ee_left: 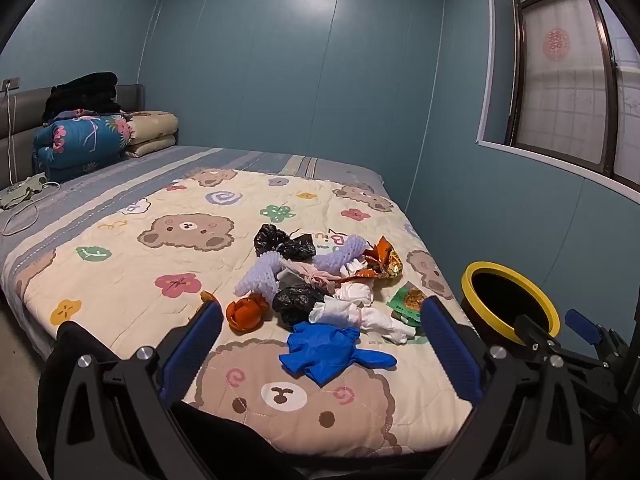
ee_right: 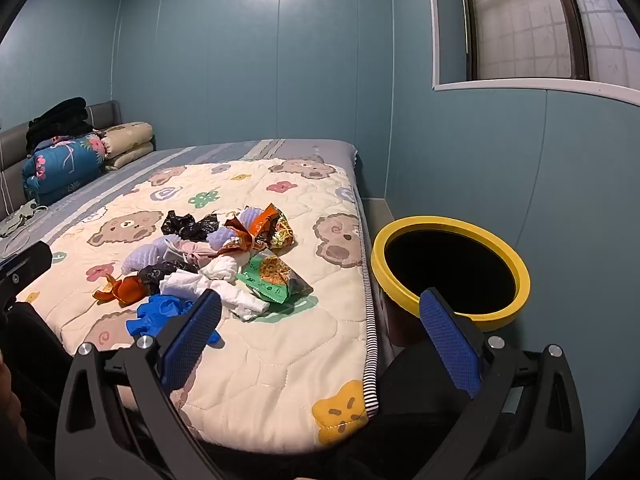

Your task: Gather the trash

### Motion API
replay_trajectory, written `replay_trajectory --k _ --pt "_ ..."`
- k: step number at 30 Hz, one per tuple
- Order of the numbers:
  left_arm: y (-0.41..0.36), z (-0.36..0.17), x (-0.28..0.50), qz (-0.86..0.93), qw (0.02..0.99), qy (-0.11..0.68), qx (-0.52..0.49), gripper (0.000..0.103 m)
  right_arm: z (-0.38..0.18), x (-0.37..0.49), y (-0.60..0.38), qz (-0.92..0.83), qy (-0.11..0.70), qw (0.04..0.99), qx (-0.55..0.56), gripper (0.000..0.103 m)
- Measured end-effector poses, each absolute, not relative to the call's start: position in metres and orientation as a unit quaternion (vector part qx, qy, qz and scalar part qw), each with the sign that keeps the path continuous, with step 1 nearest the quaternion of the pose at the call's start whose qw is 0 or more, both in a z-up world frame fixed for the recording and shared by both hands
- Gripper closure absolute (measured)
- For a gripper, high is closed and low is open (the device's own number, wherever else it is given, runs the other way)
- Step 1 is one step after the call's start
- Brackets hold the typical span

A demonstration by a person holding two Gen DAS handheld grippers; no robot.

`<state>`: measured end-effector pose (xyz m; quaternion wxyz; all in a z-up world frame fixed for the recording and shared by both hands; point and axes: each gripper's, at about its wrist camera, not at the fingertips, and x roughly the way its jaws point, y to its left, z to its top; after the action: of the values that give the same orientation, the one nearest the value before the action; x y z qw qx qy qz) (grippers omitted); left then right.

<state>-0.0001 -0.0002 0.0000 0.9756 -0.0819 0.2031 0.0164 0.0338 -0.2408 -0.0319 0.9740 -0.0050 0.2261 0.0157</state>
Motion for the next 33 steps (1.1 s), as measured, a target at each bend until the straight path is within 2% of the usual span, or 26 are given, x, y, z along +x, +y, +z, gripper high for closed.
replay_trajectory --k 33 --pt "-0.0021 -0.0061 0.0029 0.018 0.973 0.214 -0.087 0.007 -0.035 0.034 -0.2414 0.014 0.229 0.973 -0.004 0.008"
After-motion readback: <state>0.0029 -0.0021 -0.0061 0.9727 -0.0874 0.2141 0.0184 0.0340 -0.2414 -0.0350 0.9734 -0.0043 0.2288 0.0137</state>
